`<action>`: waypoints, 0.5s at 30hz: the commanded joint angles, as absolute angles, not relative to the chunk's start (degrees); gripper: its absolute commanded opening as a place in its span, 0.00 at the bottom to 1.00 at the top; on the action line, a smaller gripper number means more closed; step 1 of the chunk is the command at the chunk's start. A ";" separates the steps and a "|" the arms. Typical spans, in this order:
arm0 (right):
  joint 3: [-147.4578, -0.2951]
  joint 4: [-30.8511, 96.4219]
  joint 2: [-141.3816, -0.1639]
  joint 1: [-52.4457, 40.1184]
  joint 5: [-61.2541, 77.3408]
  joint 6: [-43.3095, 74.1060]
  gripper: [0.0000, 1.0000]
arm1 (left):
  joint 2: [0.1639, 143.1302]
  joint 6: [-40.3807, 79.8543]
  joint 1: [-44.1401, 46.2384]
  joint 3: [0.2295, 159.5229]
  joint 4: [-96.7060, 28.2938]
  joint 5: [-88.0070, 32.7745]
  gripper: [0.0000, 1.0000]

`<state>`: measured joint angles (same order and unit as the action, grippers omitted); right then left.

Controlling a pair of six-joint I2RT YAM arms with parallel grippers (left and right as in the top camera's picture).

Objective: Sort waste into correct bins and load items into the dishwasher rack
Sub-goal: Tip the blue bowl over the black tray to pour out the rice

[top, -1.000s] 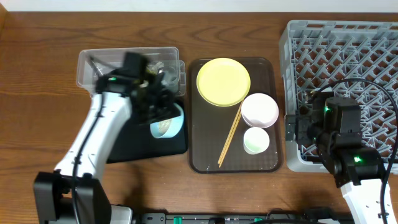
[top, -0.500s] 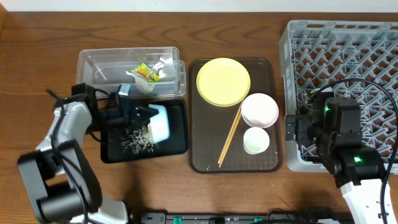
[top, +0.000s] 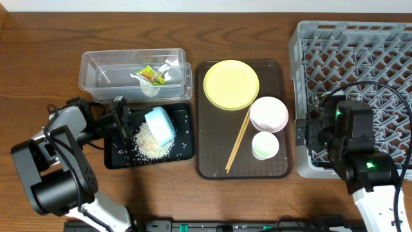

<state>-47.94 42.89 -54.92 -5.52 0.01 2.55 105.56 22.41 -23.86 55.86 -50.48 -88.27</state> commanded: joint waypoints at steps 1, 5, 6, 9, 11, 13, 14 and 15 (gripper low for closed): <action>-49.01 43.18 -54.76 -5.98 0.03 2.94 0.99 | 105.54 33.76 -24.10 55.68 -50.48 -90.13 0.06; -49.01 43.09 -54.76 -5.98 0.03 2.92 0.99 | 105.54 35.73 -24.10 55.79 -50.43 -90.11 0.06; -49.01 43.11 -54.76 -5.98 0.03 2.92 0.99 | 105.54 35.68 -24.10 55.79 -50.15 -90.11 0.06; -49.01 43.11 -54.76 -5.98 0.05 2.94 0.99 | 105.47 35.29 -24.10 55.79 -47.70 -90.13 0.06; -49.01 43.13 -54.76 -5.98 0.03 2.92 0.99 | 105.19 31.88 -24.08 55.79 -45.47 -90.11 0.06; -49.01 43.13 -54.76 -5.98 0.03 2.94 0.99 | 104.64 29.23 -24.10 55.79 -45.23 -90.11 0.06; -49.01 43.11 -54.76 -5.98 0.03 2.92 0.99 | 104.33 27.92 -24.10 55.79 -45.17 -90.11 0.06; -49.01 43.11 -54.76 -5.98 0.03 2.92 0.99 | 103.94 26.37 -24.10 55.79 -44.58 -90.11 0.06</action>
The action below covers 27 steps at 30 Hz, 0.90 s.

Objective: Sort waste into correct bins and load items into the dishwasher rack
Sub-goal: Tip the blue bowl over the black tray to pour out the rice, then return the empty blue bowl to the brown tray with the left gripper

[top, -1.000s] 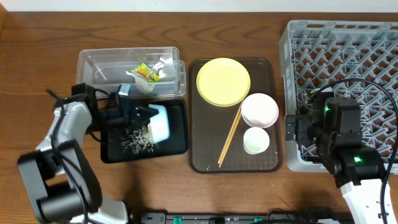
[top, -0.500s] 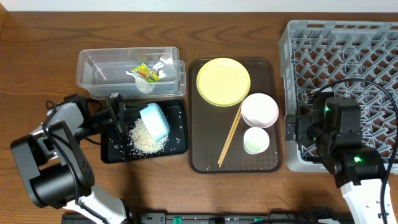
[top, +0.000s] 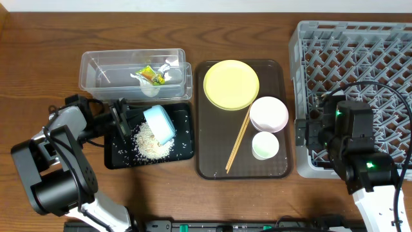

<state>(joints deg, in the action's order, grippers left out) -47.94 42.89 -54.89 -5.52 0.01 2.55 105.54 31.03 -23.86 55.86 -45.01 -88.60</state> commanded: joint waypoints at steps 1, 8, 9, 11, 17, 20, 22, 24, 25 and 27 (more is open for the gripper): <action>-49.01 43.09 -54.76 -5.98 0.03 2.92 0.99 | 103.50 24.71 -24.05 55.79 -44.42 -90.11 0.06; -49.01 43.11 -54.76 -5.98 0.03 2.94 0.99 | 96.03 17.32 -19.40 56.36 -44.14 -78.02 0.06; -49.01 43.11 -54.76 -5.98 0.03 2.92 0.99 | 94.50 17.34 -18.00 56.53 -43.57 -75.11 0.06; -49.01 43.09 -54.76 -5.98 0.03 2.94 0.99 | 91.31 17.39 -14.68 56.82 -42.24 -69.25 0.06; -49.01 43.13 -54.76 -5.98 0.05 2.94 0.99 | 83.50 19.44 -2.74 57.04 -36.07 -47.03 0.06; -49.01 43.13 -54.76 -5.98 0.05 2.94 0.99 | 82.26 19.51 3.92 57.04 -32.88 -42.24 0.06; -49.01 43.13 -54.76 -5.98 0.03 2.94 0.99 | 82.30 19.29 8.69 57.04 -29.74 -40.84 0.06; -49.01 43.11 -54.76 -5.98 0.03 2.94 0.99 | 82.30 19.09 13.67 57.04 -26.85 -36.49 0.06; -49.01 43.13 -54.76 -5.98 0.03 2.94 0.99 | 82.30 19.09 16.51 57.04 -25.34 -33.47 0.06; -49.01 43.13 -54.76 -5.98 0.03 2.94 0.99 | 82.32 19.09 21.54 57.01 -23.09 -26.85 0.06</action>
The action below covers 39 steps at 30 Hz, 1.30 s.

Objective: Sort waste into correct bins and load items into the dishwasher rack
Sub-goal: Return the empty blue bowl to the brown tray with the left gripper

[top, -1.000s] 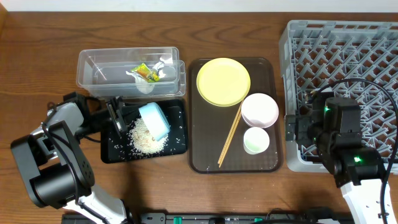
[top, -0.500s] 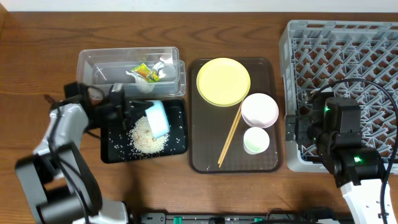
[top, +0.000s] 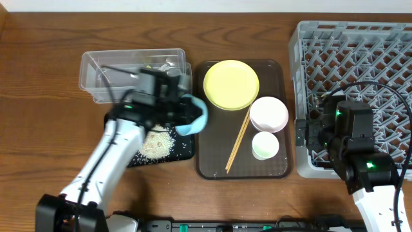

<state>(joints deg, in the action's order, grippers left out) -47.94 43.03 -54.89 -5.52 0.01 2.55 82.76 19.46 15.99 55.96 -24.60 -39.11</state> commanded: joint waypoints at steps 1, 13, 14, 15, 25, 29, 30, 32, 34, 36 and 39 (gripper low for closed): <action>-49.01 43.13 -54.76 -5.98 0.05 2.94 0.99 | 82.39 19.09 23.88 57.01 -22.24 -23.27 0.06; -49.01 43.11 -54.76 -5.98 0.03 2.94 0.99 | 92.53 19.09 41.80 56.95 -13.69 -6.42 0.06; -49.01 43.11 -54.76 -5.98 0.05 2.94 0.99 | 93.25 19.05 42.30 56.95 -13.21 -6.39 0.07; -49.01 43.11 -54.76 -5.98 0.03 2.94 0.99 | 93.76 18.55 42.76 56.95 -12.88 -6.39 0.12; -49.01 43.11 -54.76 -5.98 0.03 2.92 0.99 | 90.28 17.58 42.15 57.60 -12.95 -6.42 0.52; -49.01 43.11 -54.76 -5.98 0.03 2.92 0.99 | 86.30 17.69 42.19 58.26 -12.12 -7.84 0.52; -49.01 43.09 -54.76 -5.98 0.03 2.92 0.99 | 85.58 18.17 42.30 58.26 -11.31 -9.82 0.52; -49.01 43.09 -54.76 -5.98 0.03 2.94 0.99 | 85.45 19.66 42.33 58.26 -10.35 -13.02 0.52; -49.01 43.09 -54.76 -5.98 0.03 2.94 0.99 | 85.93 22.13 42.48 58.26 -9.89 -15.99 0.52; -49.01 43.11 -54.76 -5.98 0.05 2.94 0.99 | 86.94 23.51 43.03 58.24 -9.98 -16.32 0.52; -49.01 43.09 -54.76 -5.98 0.05 2.94 0.99 | 89.23 23.49 44.47 58.22 -9.96 -16.32 0.52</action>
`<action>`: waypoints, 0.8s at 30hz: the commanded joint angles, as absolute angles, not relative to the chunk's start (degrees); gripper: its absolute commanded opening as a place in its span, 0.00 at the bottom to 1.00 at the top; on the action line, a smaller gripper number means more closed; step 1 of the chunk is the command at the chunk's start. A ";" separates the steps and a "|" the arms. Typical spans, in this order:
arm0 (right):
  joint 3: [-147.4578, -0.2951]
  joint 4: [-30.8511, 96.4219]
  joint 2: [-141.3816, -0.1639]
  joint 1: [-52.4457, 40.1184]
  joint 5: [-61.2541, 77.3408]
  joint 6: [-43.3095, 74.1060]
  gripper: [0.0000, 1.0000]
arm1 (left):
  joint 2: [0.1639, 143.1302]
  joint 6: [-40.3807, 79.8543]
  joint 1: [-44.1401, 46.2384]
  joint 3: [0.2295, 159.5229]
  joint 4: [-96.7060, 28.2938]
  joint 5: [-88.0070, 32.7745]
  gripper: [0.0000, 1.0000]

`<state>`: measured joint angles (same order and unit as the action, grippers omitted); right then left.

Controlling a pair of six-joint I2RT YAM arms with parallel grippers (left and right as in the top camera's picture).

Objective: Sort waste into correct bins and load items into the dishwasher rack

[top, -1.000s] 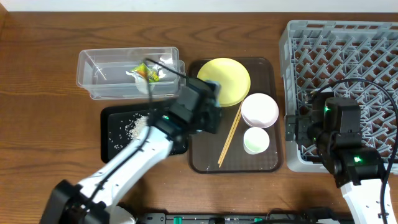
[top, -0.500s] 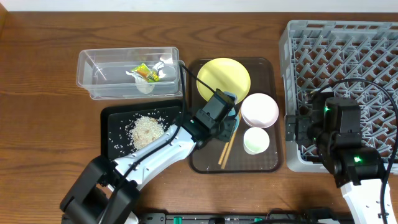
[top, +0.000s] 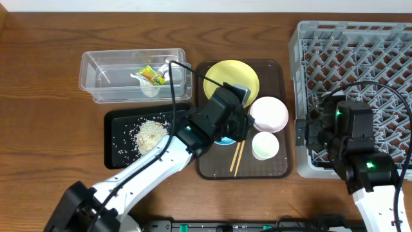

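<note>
My left gripper (top: 230, 129) reaches over the brown tray (top: 209, 164), just left of the white bowl (top: 269, 114). It appears shut on the blue bowl (top: 225, 140), which peeks out from under it low over the tray. A yellow plate (top: 230, 80), a small white cup (top: 264, 145) and chopsticks (top: 237, 158) also lie on this tray. Spilled rice (top: 149, 134) sits in the black tray (top: 116, 154). The right arm (top: 351, 145) rests at the left edge of the grey dishwasher rack (top: 360, 58), and its fingers are not clear.
A clear plastic bin (top: 109, 77) holding wrappers stands behind the black tray. The rack fills the right side of the wooden table (top: 38, 64).
The left arm has moved right, from the black tray's right edge to over the brown tray, carrying the blue bowl. The right arm has stayed still.
The blue bowl first lay tipped on the rice in the black tray, with my left gripper at that tray's left end. Later the bowl was held at the tray's right edge, rice left behind. Now it is over the brown tray.
</note>
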<state>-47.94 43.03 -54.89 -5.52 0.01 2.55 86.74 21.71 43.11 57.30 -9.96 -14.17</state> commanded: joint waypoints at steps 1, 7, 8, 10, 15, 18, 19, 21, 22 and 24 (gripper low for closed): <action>-49.01 43.11 -54.76 -5.98 0.05 2.94 0.99 | 90.13 23.46 45.01 58.22 -9.96 -16.29 0.52; -49.01 43.16 -54.76 -5.98 0.05 2.94 0.99 | 96.60 24.45 48.62 58.22 -10.00 -17.34 0.39; -49.01 43.16 -54.76 -5.98 0.05 2.94 0.99 | 97.49 24.47 48.90 58.22 -10.07 -17.34 0.33; -49.01 43.13 -54.76 -5.98 0.03 2.94 0.99 | 98.63 24.51 48.99 58.22 -10.48 -17.37 0.13; -49.01 42.72 -54.76 -5.98 0.03 2.94 0.99 | 96.62 24.51 46.83 58.22 -10.59 -17.37 0.06; -49.01 40.05 -54.76 -5.98 -0.21 2.98 0.99 | 92.99 24.62 43.33 58.22 -11.51 -17.58 0.06; -49.01 38.70 -54.76 -5.96 -0.21 3.05 0.99 | 91.68 25.12 42.11 58.22 -11.81 -17.80 0.06; -49.01 36.01 -54.83 -5.96 -0.12 4.82 0.99 | 88.58 25.91 38.87 58.22 -11.79 -19.57 0.06; -49.01 34.74 -55.07 -5.96 0.78 5.82 0.99 | 87.02 26.61 36.88 58.22 -11.40 -20.86 0.06; -49.01 33.21 -55.88 -5.98 6.00 5.85 0.99 | 84.64 30.28 32.80 58.22 -10.90 -22.65 0.06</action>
<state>-47.97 34.30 -55.00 -5.52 0.73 3.81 88.88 26.09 37.50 57.30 -11.35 -19.44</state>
